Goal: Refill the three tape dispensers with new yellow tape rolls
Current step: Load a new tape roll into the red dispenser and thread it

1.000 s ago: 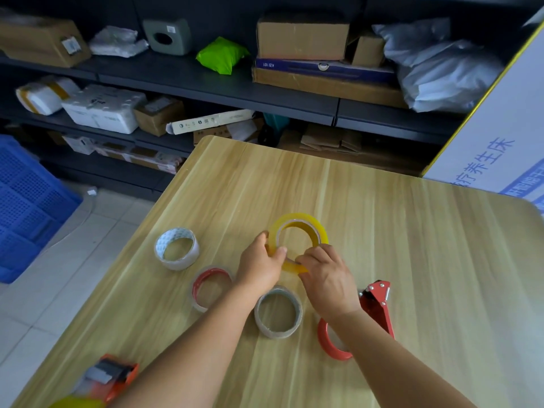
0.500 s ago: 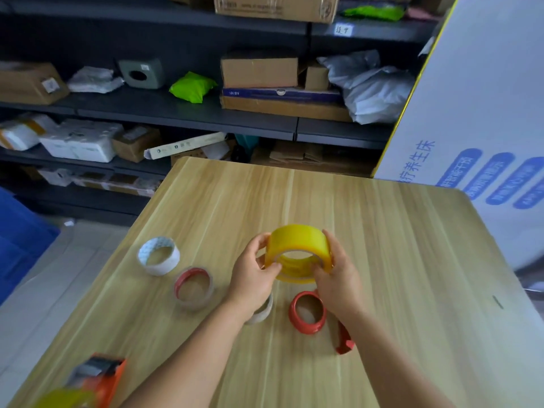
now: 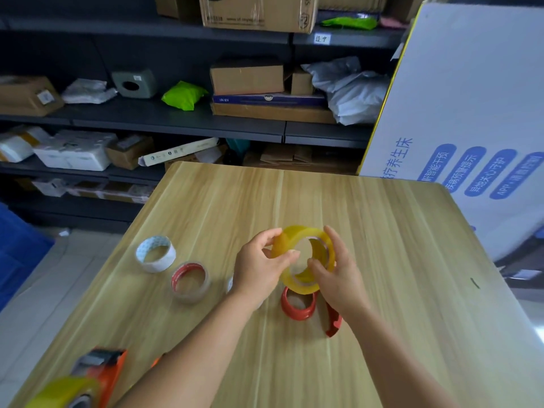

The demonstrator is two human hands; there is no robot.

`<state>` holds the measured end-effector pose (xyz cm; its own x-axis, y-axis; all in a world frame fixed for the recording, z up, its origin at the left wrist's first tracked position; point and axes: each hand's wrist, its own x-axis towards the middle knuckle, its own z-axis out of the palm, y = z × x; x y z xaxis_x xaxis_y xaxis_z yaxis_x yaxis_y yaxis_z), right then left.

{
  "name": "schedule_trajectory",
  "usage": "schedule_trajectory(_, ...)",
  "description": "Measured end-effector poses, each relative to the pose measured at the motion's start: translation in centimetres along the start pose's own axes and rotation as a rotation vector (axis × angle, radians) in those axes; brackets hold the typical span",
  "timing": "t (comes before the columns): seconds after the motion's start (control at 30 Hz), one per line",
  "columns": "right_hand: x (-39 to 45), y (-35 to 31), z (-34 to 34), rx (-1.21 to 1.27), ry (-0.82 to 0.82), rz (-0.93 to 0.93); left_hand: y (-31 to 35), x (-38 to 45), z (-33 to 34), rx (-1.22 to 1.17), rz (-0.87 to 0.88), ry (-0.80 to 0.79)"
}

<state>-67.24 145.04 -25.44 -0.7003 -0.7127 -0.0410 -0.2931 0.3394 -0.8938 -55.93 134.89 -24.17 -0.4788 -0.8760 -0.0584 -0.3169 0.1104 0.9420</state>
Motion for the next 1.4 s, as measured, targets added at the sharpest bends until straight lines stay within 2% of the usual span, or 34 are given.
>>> schedule_trajectory(0.23,-1.6,0.6,0.3,-0.177,-0.154,-0.198,0.3,0.9,0.3,0.016,-0.232,0.104)
schedule_trajectory(0.33,-1.9,0.7,0.0,-0.111,-0.199,-0.120,0.4,1.2,-0.1,0.022,-0.241,0.041)
schedule_trajectory(0.53,-1.4,0.6,-1.0,0.268,-0.177,0.038,0.8,0.1,-0.8,0.055,-0.098,-0.326)
schedule_trajectory(0.63,-1.2,0.6,-1.2,0.337,-0.167,0.063,-0.5,-0.1,-1.0,0.071,-0.050,-0.441)
schedule_trajectory(0.73,-0.9,0.6,-1.4,0.364,-0.179,0.097,-1.2,-0.2,-1.0,0.118,-0.003,-0.429)
schedule_trajectory(0.8,-0.8,0.4,-1.5,0.345,-0.199,0.109,-1.1,-0.3,-1.0,0.200,0.100,-0.396)
schedule_trajectory(0.9,-0.7,0.2,-1.6,0.311,-0.230,0.122,-0.7,-0.1,-0.7,0.295,0.229,-0.439)
schedule_trajectory(0.97,-0.5,0.5,-1.5,0.305,-0.221,0.152,-0.5,0.0,-0.7,0.302,0.238,-0.466)
schedule_trajectory(1.07,-0.2,0.6,-1.9,0.360,-0.243,0.195,-1.1,0.0,-0.8,0.190,0.126,-0.492)
schedule_trajectory(1.13,-0.3,0.4,-2.5,0.377,-0.313,0.197,-1.8,-0.3,-0.7,0.034,0.034,-0.516)
schedule_trajectory(1.23,-0.6,0.7,-3.0,0.375,-0.404,0.190,-2.7,-0.7,-0.8,-0.216,-0.124,-0.458)
schedule_trajectory(1.33,-1.0,1.3,-2.7,0.334,-0.397,0.152,-2.9,-1.1,-0.9,-0.371,-0.254,-0.413)
schedule_trajectory(1.4,-1.3,1.5,-2.5,0.342,-0.337,0.133,-3.0,-1.2,-0.8,-0.399,-0.278,-0.407)
